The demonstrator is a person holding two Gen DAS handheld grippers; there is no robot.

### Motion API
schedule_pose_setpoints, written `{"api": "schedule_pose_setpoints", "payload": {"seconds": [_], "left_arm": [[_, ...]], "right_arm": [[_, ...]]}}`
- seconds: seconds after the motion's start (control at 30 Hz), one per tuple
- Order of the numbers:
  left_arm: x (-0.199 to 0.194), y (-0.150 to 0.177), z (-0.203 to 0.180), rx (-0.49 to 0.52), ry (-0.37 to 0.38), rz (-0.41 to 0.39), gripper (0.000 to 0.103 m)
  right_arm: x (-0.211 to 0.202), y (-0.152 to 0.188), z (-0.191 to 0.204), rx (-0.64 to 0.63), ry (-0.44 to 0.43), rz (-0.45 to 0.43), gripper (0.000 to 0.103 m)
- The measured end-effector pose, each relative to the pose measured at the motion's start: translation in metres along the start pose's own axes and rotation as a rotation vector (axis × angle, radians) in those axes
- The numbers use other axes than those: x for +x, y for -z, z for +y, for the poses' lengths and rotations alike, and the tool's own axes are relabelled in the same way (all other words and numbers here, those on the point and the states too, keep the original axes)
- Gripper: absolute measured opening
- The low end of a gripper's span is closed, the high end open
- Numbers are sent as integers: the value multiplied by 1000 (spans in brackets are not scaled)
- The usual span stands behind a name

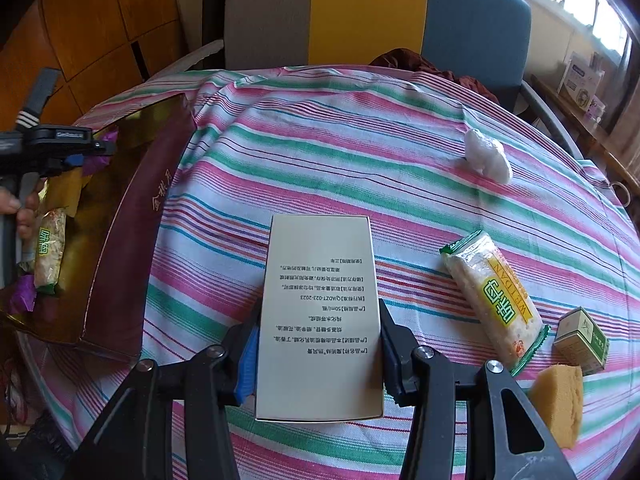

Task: Organize objects
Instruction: 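Lower the purple packet into the gold tray and release it with the left tool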

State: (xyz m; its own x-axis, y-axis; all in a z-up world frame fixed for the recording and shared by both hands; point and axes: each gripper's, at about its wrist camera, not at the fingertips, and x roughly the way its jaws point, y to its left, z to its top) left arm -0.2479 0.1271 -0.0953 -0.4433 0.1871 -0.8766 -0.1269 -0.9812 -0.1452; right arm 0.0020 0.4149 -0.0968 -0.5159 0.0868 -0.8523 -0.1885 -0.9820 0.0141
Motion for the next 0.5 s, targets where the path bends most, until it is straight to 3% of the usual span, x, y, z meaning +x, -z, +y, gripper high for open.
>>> {"api": "schedule_pose_setpoints", "payload": {"seconds": [0.23,0.5], "left_arm": [[4,-2,-10,48,-30,15,47],[-48,5,-3,39,23,-67,51]], "right_arm": [[0,0,0,3,-4,3,50],[0,0,0,3,-4,2,50]]}}
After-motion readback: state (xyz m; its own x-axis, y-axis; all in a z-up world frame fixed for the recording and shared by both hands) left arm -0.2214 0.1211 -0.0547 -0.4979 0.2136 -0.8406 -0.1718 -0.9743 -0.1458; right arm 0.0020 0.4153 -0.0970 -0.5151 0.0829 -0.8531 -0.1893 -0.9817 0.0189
